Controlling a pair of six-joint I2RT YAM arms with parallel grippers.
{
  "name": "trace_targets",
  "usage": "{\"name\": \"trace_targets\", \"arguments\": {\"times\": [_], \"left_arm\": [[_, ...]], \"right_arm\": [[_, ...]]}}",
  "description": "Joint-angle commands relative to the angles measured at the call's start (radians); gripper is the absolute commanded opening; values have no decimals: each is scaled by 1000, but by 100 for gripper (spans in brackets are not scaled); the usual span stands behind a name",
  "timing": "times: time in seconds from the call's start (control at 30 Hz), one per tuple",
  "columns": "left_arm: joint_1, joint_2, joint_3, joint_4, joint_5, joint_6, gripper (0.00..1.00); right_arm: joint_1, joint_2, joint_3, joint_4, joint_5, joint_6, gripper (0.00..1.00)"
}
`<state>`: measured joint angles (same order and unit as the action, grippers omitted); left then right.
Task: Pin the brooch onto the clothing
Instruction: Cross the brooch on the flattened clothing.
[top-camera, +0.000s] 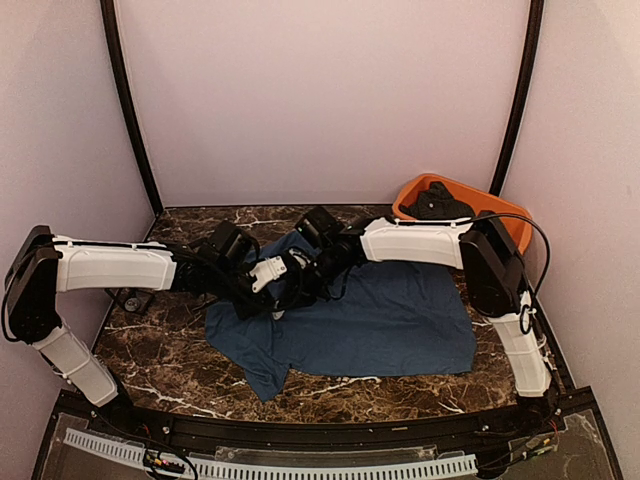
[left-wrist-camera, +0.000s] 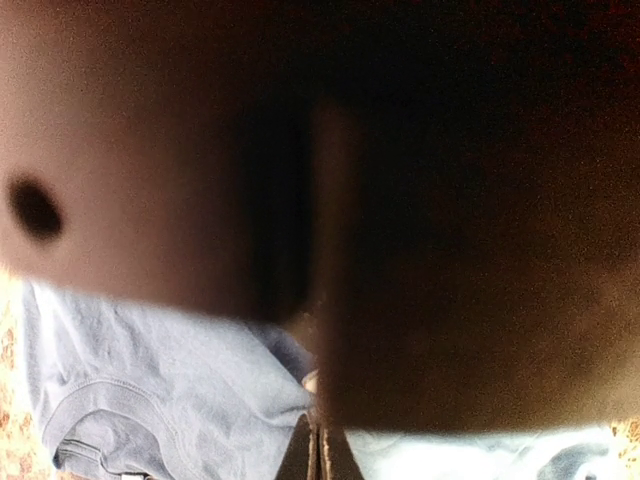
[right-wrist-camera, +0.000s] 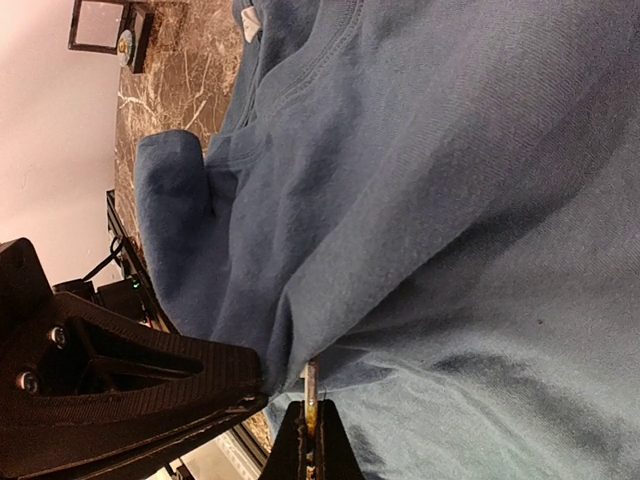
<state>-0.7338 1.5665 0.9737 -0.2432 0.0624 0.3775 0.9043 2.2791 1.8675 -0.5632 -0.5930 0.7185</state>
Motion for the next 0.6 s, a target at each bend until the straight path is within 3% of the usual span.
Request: {"name": "trace_targets", "arguments": {"times": [0.0, 0.57], "left_arm": [[7, 12, -2, -43, -51, -11, 1], [5, 39, 20, -80, -80, -23, 1]], "right_arm": [[32, -93, 0, 54, -111, -30, 0], [39, -117, -4, 74, -118, -53, 0]]}}
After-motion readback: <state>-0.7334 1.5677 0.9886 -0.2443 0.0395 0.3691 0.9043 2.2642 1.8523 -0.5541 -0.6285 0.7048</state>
